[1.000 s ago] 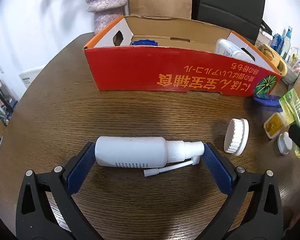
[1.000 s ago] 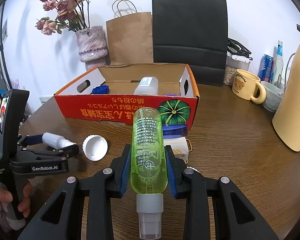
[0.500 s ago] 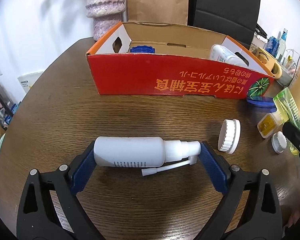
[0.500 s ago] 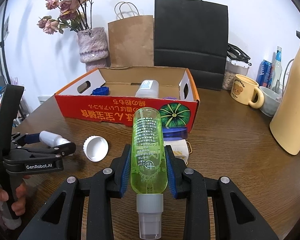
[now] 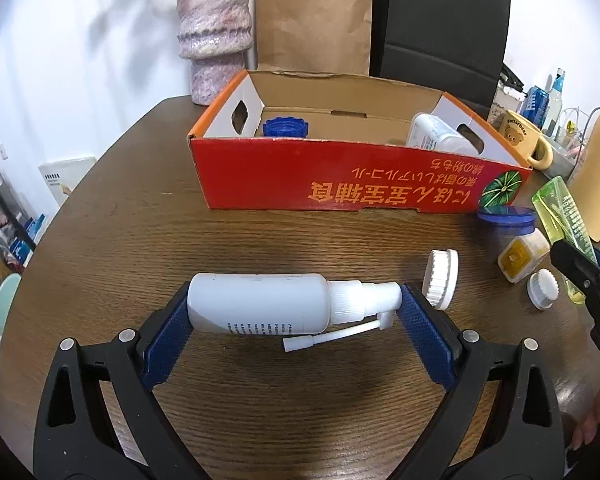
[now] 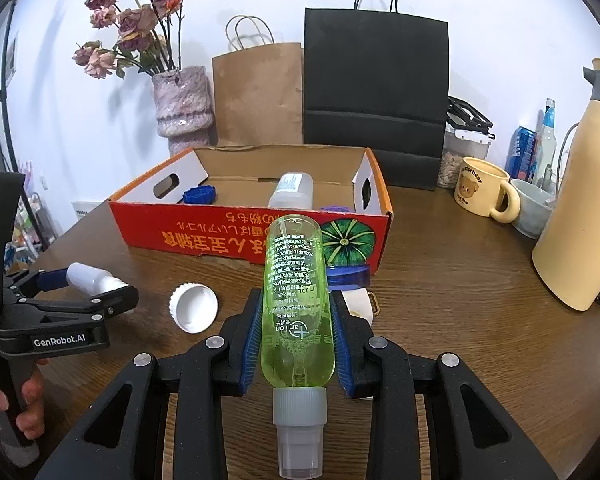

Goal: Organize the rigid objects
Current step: 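Carry both spray bottles over the box and lower them inside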

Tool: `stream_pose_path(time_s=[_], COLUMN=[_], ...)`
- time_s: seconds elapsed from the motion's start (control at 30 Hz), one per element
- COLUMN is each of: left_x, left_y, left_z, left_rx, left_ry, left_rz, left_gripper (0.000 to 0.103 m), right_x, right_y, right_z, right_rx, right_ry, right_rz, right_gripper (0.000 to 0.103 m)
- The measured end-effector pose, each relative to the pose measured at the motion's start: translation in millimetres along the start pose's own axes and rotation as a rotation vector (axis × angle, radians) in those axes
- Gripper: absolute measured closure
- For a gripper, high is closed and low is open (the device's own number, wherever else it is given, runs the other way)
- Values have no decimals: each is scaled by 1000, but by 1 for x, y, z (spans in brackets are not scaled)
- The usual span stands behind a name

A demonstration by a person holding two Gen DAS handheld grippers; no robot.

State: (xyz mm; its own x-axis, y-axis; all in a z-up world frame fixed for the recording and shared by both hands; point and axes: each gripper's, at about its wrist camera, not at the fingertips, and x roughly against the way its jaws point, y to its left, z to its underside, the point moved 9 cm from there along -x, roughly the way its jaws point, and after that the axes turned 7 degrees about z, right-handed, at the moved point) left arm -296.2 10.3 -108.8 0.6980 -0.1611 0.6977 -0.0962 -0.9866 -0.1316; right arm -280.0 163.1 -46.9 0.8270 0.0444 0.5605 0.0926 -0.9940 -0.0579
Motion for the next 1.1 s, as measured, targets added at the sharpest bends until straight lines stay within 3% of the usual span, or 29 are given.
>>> stream_pose_path(time_s=[0.7,1.1], left_x=[43,37], left_y=[-19,-18], left_z=[-60,-94], left_rx=[-36,-5], left_ry=[-155,-208], left_rz=[17,29], left_gripper=[7,7], right_x=[4,-12], right_y=[1,7], right_z=[-52,-91], right_rx=[-29,-18], right_ry=[-73,-123], right_rz=[-27,-22], right_gripper=[68,68])
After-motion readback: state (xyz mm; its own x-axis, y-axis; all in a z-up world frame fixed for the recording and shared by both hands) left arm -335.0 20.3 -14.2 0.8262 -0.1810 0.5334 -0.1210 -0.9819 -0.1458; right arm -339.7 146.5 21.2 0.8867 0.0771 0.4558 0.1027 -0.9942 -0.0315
